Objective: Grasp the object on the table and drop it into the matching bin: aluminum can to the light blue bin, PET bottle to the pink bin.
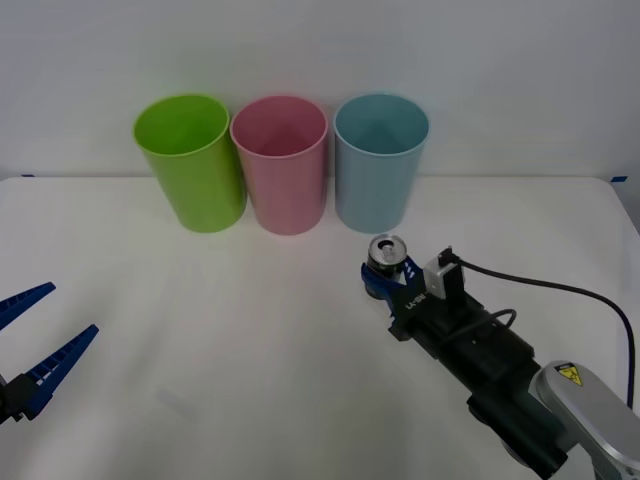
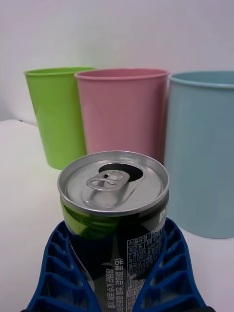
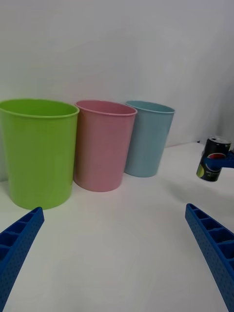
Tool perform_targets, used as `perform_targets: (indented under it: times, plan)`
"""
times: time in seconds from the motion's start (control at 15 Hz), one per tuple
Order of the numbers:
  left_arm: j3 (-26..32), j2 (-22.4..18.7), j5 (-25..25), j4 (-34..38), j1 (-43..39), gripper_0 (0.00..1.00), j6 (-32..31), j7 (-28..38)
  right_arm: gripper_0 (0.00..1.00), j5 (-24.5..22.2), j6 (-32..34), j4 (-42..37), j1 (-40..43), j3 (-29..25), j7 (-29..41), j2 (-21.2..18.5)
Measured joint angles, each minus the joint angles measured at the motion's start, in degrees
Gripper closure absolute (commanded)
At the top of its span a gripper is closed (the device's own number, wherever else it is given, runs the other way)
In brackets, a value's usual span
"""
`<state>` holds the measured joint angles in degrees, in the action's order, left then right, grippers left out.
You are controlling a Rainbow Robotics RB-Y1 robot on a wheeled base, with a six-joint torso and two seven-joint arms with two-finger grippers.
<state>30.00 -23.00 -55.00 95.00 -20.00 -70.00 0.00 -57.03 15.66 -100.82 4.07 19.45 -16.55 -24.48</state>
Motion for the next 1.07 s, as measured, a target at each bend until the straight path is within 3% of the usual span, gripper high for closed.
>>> perform_targets:
  times: [0.13,0.53,0.73,1.07]
  plan:
    - [0.0,0.0,0.0,0.0,0.0,0.0,0.0,0.0,1.0,0.58,0.63,-4.9,3.54,-3.24,0.75,-1.96]
    - [0.0,0.0,0.0,0.0,0.0,0.0,0.0,0.0,1.0,0.9,2.83,-12.0,6.39,-10.69,6.64,-2.9]
    - [0.0,0.0,0.0,0.0,0.0,0.0,0.0,0.0,1.0,0.71,2.82,-15.22,5.51,-12.33,13.31,-5.16]
    - [0.0,0.0,0.0,0.0,0.0,0.0,0.0,0.0,1.0,0.24,2.17,-15.42,-0.5,-13.12,18.27,-9.77]
